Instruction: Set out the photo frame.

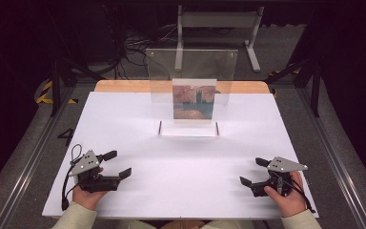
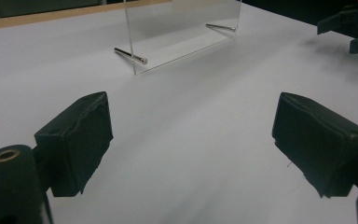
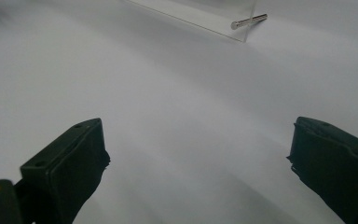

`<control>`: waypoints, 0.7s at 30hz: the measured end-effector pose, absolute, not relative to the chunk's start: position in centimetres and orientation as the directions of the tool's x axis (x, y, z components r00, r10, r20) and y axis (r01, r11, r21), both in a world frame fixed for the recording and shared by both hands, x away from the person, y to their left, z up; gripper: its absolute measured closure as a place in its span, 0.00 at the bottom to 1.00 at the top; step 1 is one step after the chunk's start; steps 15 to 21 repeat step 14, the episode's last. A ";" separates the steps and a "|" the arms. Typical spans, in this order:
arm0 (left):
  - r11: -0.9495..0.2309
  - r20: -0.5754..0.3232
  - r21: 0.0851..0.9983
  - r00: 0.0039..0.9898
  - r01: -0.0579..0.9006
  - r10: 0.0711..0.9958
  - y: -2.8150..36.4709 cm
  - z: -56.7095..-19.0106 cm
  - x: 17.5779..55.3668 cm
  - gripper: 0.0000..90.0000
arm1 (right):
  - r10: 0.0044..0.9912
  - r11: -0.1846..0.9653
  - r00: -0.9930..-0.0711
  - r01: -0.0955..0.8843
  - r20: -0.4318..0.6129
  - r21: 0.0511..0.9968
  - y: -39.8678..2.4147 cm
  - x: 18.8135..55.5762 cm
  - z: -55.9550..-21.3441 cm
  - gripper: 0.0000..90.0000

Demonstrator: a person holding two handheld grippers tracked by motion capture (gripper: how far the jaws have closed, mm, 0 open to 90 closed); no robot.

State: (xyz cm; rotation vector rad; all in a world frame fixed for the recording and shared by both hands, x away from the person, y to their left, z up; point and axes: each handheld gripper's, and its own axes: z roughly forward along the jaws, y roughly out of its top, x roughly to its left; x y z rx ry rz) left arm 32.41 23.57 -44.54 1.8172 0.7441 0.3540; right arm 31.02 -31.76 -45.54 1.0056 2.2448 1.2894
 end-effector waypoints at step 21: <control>-0.239 -0.107 0.914 0.764 0.327 0.636 23.3 -44.7 32.7 0.14 | 0.740 0.328 -0.672 0.402 0.031 0.855 -31.9 30.9 -45.4 0.05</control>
